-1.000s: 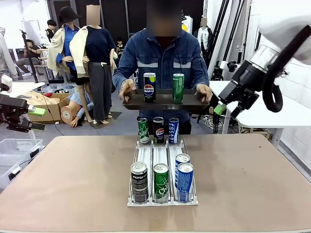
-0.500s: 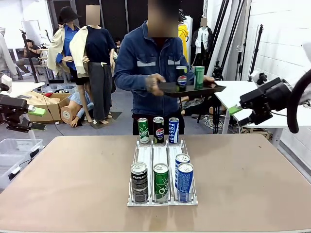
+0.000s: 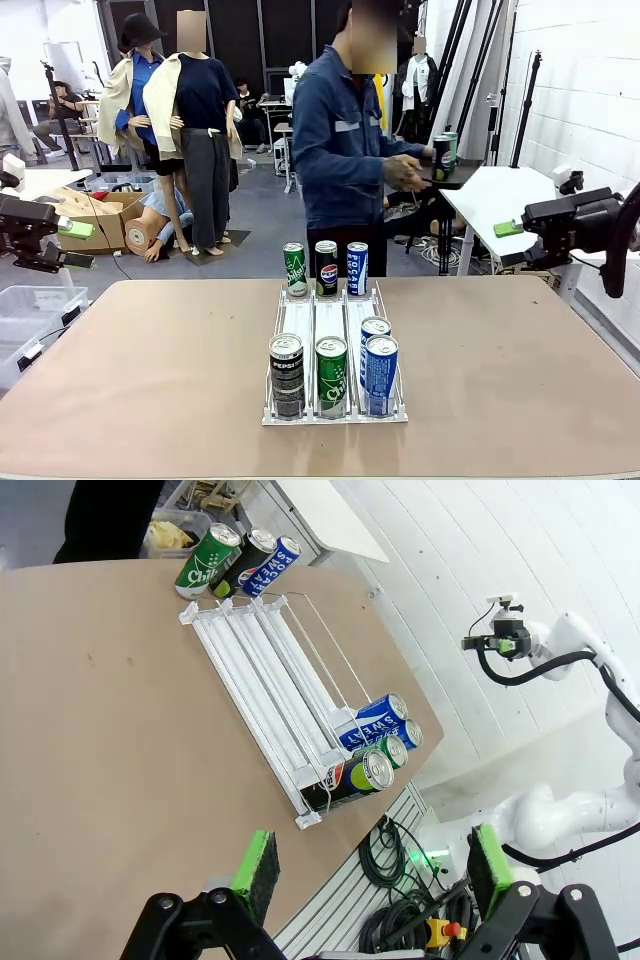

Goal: Retrieve and hand over the desired beverage to the person.
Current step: Place the picked can on the Handle tray extended by the person.

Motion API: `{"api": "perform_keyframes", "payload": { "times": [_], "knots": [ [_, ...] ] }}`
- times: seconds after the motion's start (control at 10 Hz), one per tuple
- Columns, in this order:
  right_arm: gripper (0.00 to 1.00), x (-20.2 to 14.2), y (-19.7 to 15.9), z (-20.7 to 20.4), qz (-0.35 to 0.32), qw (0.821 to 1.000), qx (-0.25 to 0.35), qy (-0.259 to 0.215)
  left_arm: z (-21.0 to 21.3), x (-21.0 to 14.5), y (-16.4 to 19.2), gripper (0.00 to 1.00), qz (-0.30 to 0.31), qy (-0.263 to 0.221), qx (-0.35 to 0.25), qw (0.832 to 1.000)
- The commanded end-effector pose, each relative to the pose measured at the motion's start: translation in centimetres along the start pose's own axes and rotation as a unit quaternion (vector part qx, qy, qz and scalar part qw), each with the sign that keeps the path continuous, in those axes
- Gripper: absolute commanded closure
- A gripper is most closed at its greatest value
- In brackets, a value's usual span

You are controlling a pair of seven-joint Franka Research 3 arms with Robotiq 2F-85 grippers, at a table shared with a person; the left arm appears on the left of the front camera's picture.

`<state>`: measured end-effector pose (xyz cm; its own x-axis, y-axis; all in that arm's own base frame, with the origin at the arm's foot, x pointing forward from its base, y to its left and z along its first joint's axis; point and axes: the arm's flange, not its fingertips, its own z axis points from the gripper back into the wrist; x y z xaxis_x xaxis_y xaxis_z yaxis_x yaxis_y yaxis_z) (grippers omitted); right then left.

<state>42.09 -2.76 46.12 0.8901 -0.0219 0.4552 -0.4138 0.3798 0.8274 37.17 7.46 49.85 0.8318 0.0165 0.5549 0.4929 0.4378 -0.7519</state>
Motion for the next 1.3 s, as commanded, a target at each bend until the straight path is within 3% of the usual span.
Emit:
{"api": "perform_keyframes", "payload": {
  "times": [0.0, 0.5, 0.6, 0.7, 1.2],
  "knots": [
    [0.0, -0.3, -1.6, 0.0, 0.002, 0.999, 0.037, -0.015, 0.3, -0.2, -0.1, 0.0, -0.003, 0.003, 0.0, 1.0],
    [0.0, 0.4, -0.7, 0.8, 0.033, 0.999, 0.006, -0.024, 0.3, -0.2, -0.1, 0.0, -0.003, 0.003, 0.0, 1.0],
    [0.0, 0.6, 0.0, 0.5, 0.042, 0.998, -0.039, -0.025, 0.3, -0.2, -0.1, 0.0, -0.003, 0.003, 0.0, 1.0],
    [0.0, 0.3, -0.9, 0.9, 0.015, 1.0, 0.014, -0.016, 0.3, -0.2, -0.1, 0.0, -0.003, 0.003, 0.0, 1.0],
    [0.0, 0.3, -0.9, 0.9, 0.015, 1.0, 0.014, -0.016, 0.3, -0.2, -0.1, 0.0, -0.003, 0.003, 0.0, 1.0]
  ]
}}
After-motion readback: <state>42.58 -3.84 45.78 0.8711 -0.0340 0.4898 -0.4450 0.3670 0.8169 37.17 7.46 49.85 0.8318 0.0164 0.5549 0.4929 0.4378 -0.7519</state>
